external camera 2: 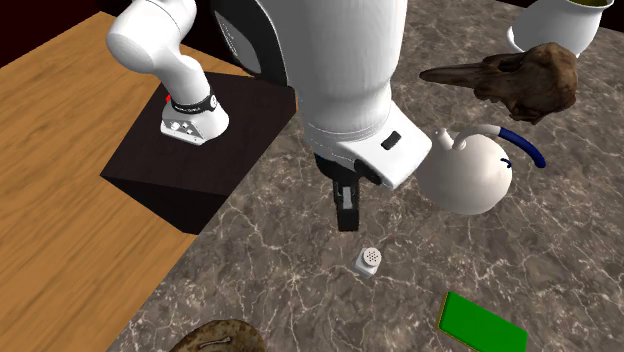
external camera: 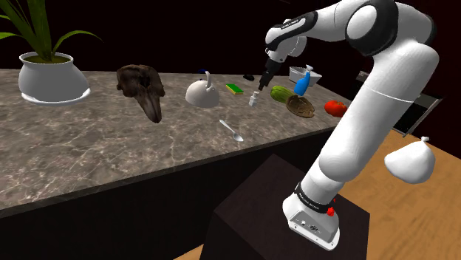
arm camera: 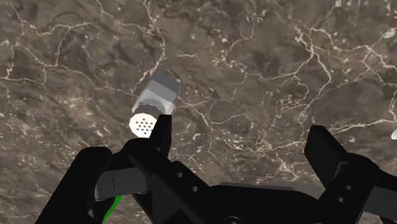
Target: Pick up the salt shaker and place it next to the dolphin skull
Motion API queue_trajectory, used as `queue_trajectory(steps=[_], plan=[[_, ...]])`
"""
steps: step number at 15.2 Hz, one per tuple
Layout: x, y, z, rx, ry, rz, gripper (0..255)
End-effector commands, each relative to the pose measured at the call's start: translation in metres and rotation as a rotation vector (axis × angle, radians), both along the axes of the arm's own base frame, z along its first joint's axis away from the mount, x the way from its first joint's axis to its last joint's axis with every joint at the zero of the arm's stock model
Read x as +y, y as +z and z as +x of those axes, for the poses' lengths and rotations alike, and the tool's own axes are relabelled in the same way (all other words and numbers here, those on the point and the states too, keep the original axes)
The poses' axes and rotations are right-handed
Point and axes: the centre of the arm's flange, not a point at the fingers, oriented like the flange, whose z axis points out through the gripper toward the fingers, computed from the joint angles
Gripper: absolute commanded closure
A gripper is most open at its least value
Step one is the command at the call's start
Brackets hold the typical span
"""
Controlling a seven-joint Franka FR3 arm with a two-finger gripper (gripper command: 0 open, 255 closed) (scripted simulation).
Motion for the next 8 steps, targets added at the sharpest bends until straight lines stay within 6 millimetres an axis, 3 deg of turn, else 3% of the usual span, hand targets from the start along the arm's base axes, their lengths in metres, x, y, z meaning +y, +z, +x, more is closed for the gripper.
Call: queue_trajectory(steps=[1, 6, 8], plan=[[-0.021, -0.013, 0.011, -0.006, 0.004, 0.003, 0], [-0.075, -0.043, 0.038, -0.017, 0.011, 0.011, 0], [-0.078, -0.050, 0.041, -0.018, 0.012, 0.012, 0]])
